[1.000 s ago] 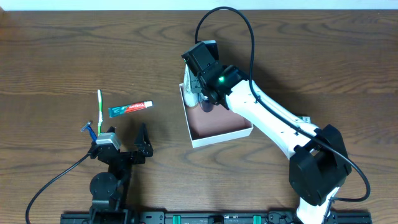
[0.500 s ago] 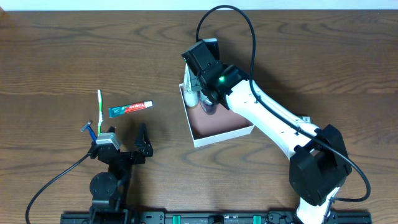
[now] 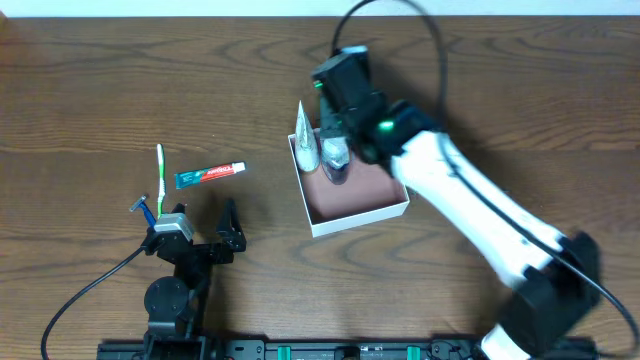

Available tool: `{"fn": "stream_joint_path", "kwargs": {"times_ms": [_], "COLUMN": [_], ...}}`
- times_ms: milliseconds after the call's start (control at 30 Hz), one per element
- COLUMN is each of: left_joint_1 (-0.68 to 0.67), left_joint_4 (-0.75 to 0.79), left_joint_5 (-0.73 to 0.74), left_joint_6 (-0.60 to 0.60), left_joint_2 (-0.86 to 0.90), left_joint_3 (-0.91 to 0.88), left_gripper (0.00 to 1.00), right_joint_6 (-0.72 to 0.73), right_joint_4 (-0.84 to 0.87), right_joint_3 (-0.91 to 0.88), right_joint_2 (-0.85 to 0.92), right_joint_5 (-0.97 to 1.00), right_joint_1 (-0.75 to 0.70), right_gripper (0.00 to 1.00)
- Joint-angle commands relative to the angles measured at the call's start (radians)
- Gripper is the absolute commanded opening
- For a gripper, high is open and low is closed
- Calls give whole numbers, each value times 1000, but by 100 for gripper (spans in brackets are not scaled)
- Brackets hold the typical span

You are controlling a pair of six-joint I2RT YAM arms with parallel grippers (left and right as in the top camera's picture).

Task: Pack container
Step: 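Release the soap bottle and lift the right gripper away, then push the box's right edge with the right gripper to reposition it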

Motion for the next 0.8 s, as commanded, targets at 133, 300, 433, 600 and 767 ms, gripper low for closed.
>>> {"fn": "stream_joint_path", "kwargs": {"times_ms": [133, 300, 433, 600, 767], "left_joint_1": [5, 5, 5, 5, 5], "left_joint_4": [-37, -37, -37, -37, -37], "left_joint_5": [0, 0, 0, 0, -1], "left_joint_6": [9, 9, 9, 9, 9], "left_joint_2": [1, 1, 1, 1, 1], "left_joint_3": [-15, -15, -15, -15, -15], "left_gripper": [98, 98, 98, 98, 98], "right_joint_6": [-68, -88, -109, -112, -154], "right_joint_4": [-230, -401, -415, -356, -325], "right_joint_3": [12, 5, -53, -159, -203], "right_joint_2": [-103, -61, -44, -44, -44], "right_joint_5": [-116, -123, -137, -177, -241], "right_joint_1": [-162, -227, -230, -232, -233], "right_gripper": [61, 63, 63, 62, 62]}}
